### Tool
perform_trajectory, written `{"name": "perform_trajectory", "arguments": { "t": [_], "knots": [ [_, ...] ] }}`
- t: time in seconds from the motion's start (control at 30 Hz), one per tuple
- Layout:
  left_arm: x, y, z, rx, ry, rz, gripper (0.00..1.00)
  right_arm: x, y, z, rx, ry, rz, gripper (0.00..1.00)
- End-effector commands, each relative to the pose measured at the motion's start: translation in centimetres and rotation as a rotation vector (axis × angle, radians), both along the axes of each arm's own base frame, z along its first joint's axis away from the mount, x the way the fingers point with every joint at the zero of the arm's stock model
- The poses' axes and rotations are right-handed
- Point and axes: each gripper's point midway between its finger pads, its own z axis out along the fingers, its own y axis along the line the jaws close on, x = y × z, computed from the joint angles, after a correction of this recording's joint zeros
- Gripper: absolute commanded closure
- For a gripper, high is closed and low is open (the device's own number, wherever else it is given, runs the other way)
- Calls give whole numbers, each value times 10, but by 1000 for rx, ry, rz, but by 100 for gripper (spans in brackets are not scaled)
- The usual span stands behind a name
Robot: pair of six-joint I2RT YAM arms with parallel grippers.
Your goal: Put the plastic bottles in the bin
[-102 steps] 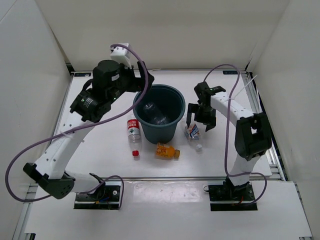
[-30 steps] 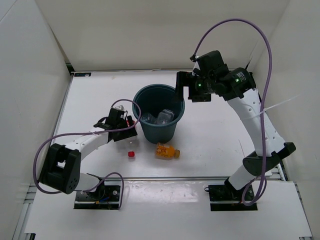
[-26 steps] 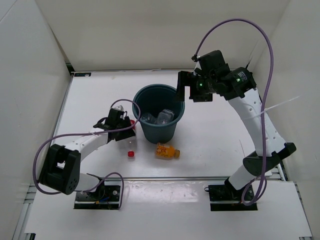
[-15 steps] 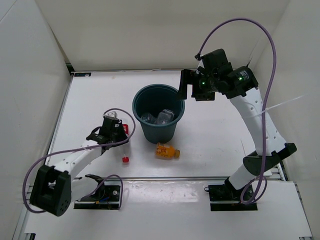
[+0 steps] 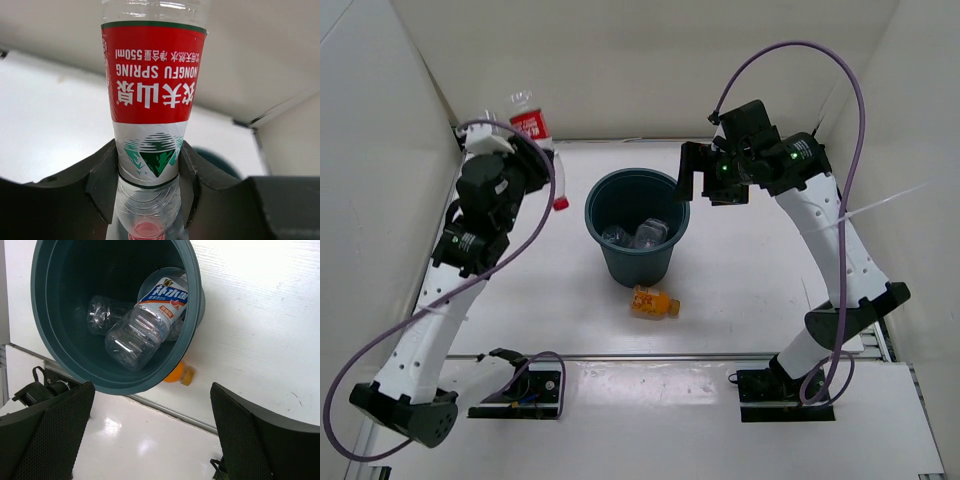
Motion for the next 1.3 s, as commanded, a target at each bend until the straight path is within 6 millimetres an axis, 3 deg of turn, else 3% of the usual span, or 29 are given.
{"name": "perform_trajectory", "arguments": {
  "t": [0.0,0.1,0.27,0.37,0.4,0.43,0.53,0.6,0.63,0.7,0.8,0.83,0.9,0.93,1.03,1.07,1.1,1.13,1.17,1.2,1.23,1.27],
  "knots": [
    [23,-36,5,-3,30,-93,51,5,4,-4,9,13,4,0],
    [39,-69,-10,-7,78,-147,51,9,3,-7,4,20,-6,0],
    [44,-121,-16,54,68,-242,53,10,0,-11,-3,31,-15,0],
    [44,-142,-22,163,34,-269,53,10,-6,-12,-8,26,-30,0],
    [47,-142,-39,209,59,-257,53,10,-6,-16,-13,35,-30,0],
    [48,-141,-40,225,53,-250,51,10,-6,-16,-13,35,-30,0],
    [47,-147,-51,269,58,-263,39,6,-11,-16,-19,29,-37,0],
    [41,-150,-47,281,46,-262,26,8,-11,-18,-26,27,-43,0],
    [38,-150,-38,284,27,-249,0,10,-14,-22,-28,41,-59,0],
    [31,-153,-23,298,-8,-251,0,8,-16,-22,-34,37,-65,0],
    [21,-141,18,279,-88,-221,0,8,-20,-23,-41,37,-93,0],
    [18,-136,29,264,-107,-206,0,13,-29,-32,-87,38,-141,0],
    [11,-115,54,255,-150,-136,0,8,-40,-29,-101,4,-167,0],
    [8,-106,65,239,-167,-105,0,8,-43,-39,-116,5,-177,0],
    [-2,-64,86,222,-194,38,0,0,-44,-39,-92,-38,-129,0],
    [-1,-53,75,239,-171,77,0,-5,-42,-49,-81,-33,-103,2],
    [-8,-39,77,231,-179,102,0,-9,-37,-57,-63,-27,-59,4],
    [-10,-29,69,241,-166,130,0,-25,-26,-57,-25,-53,58,8],
    [-8,-10,45,270,-115,216,0,-29,-9,-60,-6,-112,127,5],
    [-17,3,41,252,-112,257,0,-41,-11,-94,-59,-86,156,5],
    [-19,15,33,241,-98,302,0,-50,-10,-92,-56,-153,186,5],
    [-23,27,26,248,-88,341,0,-54,7,-92,-51,-260,269,0]
  ]
}}
